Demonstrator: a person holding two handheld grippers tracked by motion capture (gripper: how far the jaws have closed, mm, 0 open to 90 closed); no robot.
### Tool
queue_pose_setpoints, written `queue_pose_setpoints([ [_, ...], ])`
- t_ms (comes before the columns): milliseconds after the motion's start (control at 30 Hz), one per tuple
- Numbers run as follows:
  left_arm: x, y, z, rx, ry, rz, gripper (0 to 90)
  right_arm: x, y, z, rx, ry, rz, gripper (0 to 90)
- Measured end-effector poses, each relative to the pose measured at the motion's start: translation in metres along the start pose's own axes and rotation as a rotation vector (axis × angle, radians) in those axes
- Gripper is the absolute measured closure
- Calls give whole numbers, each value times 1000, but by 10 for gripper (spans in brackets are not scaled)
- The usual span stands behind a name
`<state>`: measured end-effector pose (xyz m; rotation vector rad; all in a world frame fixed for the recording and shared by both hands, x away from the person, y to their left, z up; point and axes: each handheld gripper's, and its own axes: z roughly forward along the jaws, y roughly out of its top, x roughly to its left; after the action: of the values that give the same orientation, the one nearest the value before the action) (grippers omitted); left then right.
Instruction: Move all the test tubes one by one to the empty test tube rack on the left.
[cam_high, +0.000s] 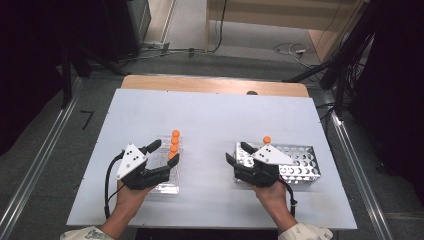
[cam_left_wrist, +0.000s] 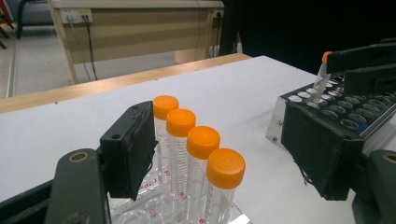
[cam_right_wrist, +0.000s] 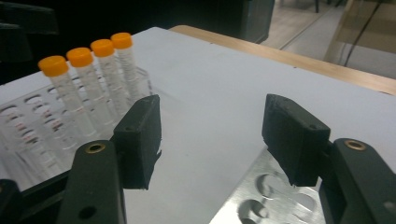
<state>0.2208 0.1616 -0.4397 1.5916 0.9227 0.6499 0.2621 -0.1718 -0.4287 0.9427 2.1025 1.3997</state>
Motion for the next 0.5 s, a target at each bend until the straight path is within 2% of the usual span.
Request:
queue_pose_setpoints([
  [500, 0, 0, 1, 4, 12, 0, 224, -33, -6, -25, -22, -116, 19, 363],
])
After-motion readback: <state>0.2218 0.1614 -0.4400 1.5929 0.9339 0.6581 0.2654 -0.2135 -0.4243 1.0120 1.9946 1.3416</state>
